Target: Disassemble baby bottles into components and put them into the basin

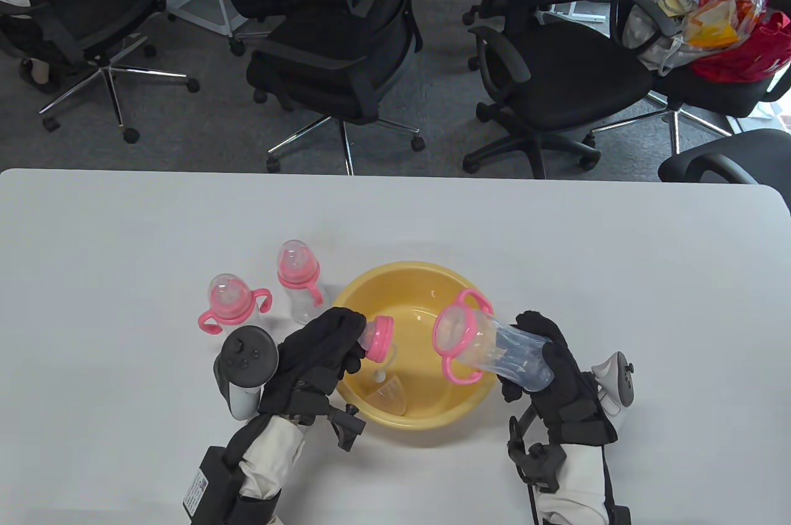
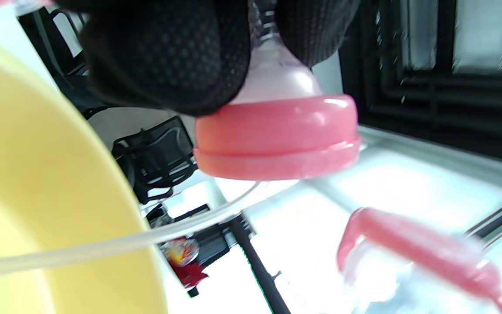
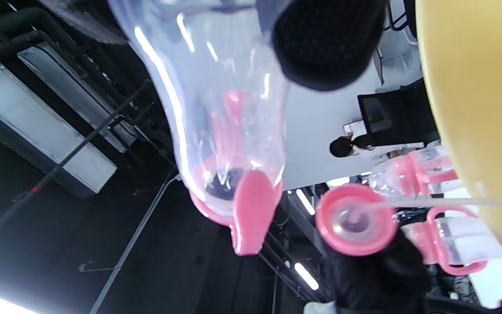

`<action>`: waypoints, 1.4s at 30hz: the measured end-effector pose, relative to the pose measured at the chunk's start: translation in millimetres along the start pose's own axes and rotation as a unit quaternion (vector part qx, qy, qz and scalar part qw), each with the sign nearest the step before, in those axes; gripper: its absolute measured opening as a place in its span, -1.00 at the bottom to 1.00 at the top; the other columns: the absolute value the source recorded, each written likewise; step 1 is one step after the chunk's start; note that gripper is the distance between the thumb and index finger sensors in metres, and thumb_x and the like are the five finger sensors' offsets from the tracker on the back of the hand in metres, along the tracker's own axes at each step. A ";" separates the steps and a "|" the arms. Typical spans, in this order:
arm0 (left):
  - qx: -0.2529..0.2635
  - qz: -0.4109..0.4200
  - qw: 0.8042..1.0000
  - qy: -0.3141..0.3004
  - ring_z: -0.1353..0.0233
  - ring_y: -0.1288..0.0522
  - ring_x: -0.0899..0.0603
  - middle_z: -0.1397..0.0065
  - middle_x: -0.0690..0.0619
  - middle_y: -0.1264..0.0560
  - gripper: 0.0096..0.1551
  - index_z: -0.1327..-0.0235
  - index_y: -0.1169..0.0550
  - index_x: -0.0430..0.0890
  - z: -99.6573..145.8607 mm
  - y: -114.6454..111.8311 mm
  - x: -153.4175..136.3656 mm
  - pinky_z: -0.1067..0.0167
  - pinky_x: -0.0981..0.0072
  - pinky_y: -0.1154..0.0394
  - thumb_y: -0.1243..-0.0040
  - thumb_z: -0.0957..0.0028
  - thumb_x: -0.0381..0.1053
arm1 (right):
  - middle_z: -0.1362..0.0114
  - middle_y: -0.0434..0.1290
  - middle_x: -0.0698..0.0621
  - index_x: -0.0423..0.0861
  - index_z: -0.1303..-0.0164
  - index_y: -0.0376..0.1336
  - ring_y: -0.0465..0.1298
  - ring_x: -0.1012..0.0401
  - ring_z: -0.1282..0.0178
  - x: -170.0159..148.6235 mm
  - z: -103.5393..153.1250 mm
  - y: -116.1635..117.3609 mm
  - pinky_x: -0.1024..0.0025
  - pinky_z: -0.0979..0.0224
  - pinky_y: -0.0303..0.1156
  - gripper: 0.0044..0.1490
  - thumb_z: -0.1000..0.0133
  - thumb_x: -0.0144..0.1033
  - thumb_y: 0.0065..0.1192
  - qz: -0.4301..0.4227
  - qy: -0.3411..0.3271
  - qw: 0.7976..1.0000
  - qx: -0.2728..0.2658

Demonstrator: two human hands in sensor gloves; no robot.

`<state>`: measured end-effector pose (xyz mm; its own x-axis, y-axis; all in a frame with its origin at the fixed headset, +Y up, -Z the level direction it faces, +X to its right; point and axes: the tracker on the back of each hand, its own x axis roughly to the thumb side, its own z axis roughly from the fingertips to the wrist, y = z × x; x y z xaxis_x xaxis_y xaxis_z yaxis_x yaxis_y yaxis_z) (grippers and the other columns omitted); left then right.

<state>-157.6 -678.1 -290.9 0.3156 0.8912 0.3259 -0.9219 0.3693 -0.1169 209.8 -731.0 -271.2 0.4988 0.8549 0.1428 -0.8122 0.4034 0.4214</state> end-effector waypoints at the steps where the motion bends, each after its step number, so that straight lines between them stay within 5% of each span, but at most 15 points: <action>1: -0.010 -0.009 1.000 0.005 0.29 -0.68 -0.13 0.18 -0.26 -0.69 -0.53 -0.02 -0.69 -0.40 -0.6 -3.3 -1.5 0.48 0.32 -0.63 -0.18 -0.30 0.00 | -0.59 0.03 -0.38 -0.18 -0.71 -0.22 0.29 -0.23 -0.14 -0.2 0.0 0.1 0.30 -0.08 0.57 -0.02 -0.38 0.25 -0.08 -0.010 -0.005 1.000 0.002; 9: -0.042 -0.129 0.990 0.024 0.25 -0.69 -0.18 0.12 -0.31 -0.69 -0.53 -0.10 -0.68 -0.42 -2.8 -18.7 -7.3 0.44 0.29 -0.64 -0.22 -0.28 -0.04 | -0.60 0.03 -0.38 -0.18 -0.71 -0.23 0.29 -0.23 -0.14 -0.4 -0.4 1.3 0.30 -0.09 0.57 -0.02 -0.38 0.26 -0.09 -0.024 -0.011 1.000 0.005; 19: -0.096 -0.357 0.928 0.041 0.24 -0.66 -0.07 -0.01 -0.31 -0.69 -0.51 -0.22 -0.66 -0.36 -4.9 -39.6 -6.9 0.46 0.38 -0.60 -0.24 -0.26 -0.03 | -0.60 0.03 -0.38 -0.18 -0.71 -0.22 0.29 -0.23 -0.14 -3.0 -0.7 1.4 0.30 -0.09 0.57 -0.02 -0.38 0.26 -0.09 -0.027 -0.009 1.000 0.011; 33: -0.119 -0.420 0.898 0.051 0.20 -0.63 -0.01 -0.15 -0.28 -0.68 -0.52 -0.31 -0.63 -0.32 -5.8 -52.2 -9.4 0.40 0.40 -0.60 -0.25 -0.26 -0.08 | -0.60 0.03 -0.38 -0.18 -0.71 -0.22 0.29 -0.23 -0.14 -5.5 -1.2 2.0 0.30 -0.09 0.57 -0.02 -0.38 0.26 -0.10 -0.022 -0.004 1.000 0.011; 42: -0.113 -0.397 0.910 0.045 0.17 -0.66 -0.07 -0.14 -0.28 -0.69 -0.52 -0.31 -0.63 -0.33 -5.5 -49.9 -8.0 0.38 0.35 -0.62 -0.23 -0.27 -0.08 | -0.60 0.03 -0.38 -0.18 -0.71 -0.22 0.29 -0.23 -0.14 -6.2 -1.3 2.4 0.30 -0.09 0.57 -0.03 -0.38 0.26 -0.10 -0.021 -0.002 1.000 0.010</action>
<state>-112.9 -702.2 -292.9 0.8880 0.3351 0.3149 -0.3299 0.9413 -0.0713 204.4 -734.9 -272.2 0.5338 0.8360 0.1270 -0.7836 0.4327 0.4458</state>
